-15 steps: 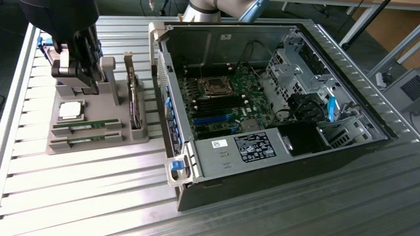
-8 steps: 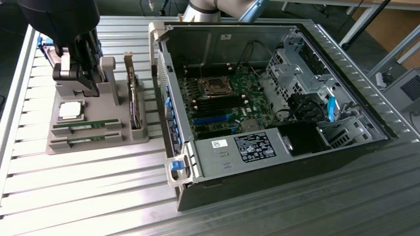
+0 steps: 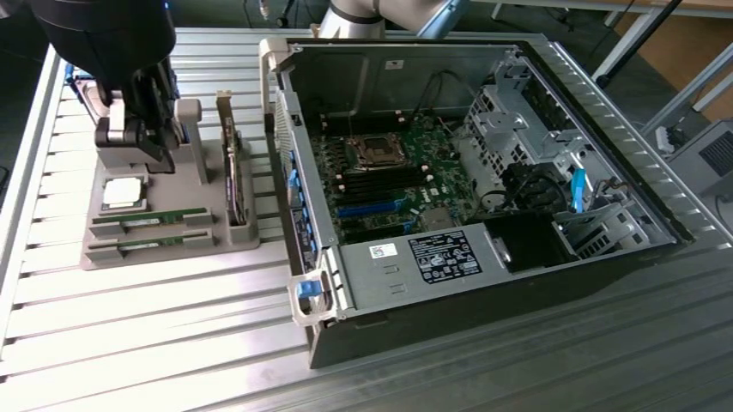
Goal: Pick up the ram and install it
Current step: 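Pick up the ram and move it above insertion slot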
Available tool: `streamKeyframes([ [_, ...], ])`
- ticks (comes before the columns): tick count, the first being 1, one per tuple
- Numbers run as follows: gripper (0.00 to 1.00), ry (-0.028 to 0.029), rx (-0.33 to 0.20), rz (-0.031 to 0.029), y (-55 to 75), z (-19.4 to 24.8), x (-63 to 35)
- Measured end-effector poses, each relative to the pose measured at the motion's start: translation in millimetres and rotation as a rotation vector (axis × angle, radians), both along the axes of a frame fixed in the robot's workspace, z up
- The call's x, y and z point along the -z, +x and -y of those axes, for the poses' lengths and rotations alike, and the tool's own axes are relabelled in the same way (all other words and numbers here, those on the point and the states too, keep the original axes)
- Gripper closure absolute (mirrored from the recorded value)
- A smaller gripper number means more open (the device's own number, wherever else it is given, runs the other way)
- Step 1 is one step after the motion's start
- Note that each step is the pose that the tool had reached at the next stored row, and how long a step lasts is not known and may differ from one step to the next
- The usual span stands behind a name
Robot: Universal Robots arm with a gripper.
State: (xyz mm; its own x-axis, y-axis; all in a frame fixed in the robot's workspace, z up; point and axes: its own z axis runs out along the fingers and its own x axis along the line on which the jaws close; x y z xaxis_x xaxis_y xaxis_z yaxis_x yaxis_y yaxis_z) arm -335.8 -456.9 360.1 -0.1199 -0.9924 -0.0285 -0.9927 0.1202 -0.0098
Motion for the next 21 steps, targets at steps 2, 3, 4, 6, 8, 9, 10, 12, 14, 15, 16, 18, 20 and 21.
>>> streamKeyframes([
  [2,0.65,0.0002,0.0,0.0,0.0,0.1,2.7],
  [3,0.65,0.0002,0.0,0.0001,0.0,0.1,3.6],
  [4,0.65,0.0002,0.0,0.0001,0.0,0.1,5.1],
  [6,0.65,0.0003,0.0,0.0,0.0,0.2,6.0],
  [8,0.65,0.0004,0.0,0.0,0.0,0.2,7.8],
  [9,0.65,0.0003,0.0,0.0,0.0,0.2,8.7],
  [10,0.65,0.0004,0.0,0.0,0.0,0.2,9.4],
  [12,0.65,0.0004,0.0,0.0,0.0,0.2,11.2],
  [14,0.65,0.0004,0.0,0.0,0.0,0.3,13.0],
  [15,0.65,0.0004,0.0,0.0,0.0,0.3,13.7],
  [16,0.65,0.0004,0.0,0.0,0.0,0.4,14.6],
  [18,0.65,0.0004,0.0,0.0,0.0,0.4,15.7],
  [20,0.65,0.0004,0.0,0.0,0.0,0.5,16.3],
  [21,0.65,0.0004,0.0,0.0,0.0,0.5,16.9],
])
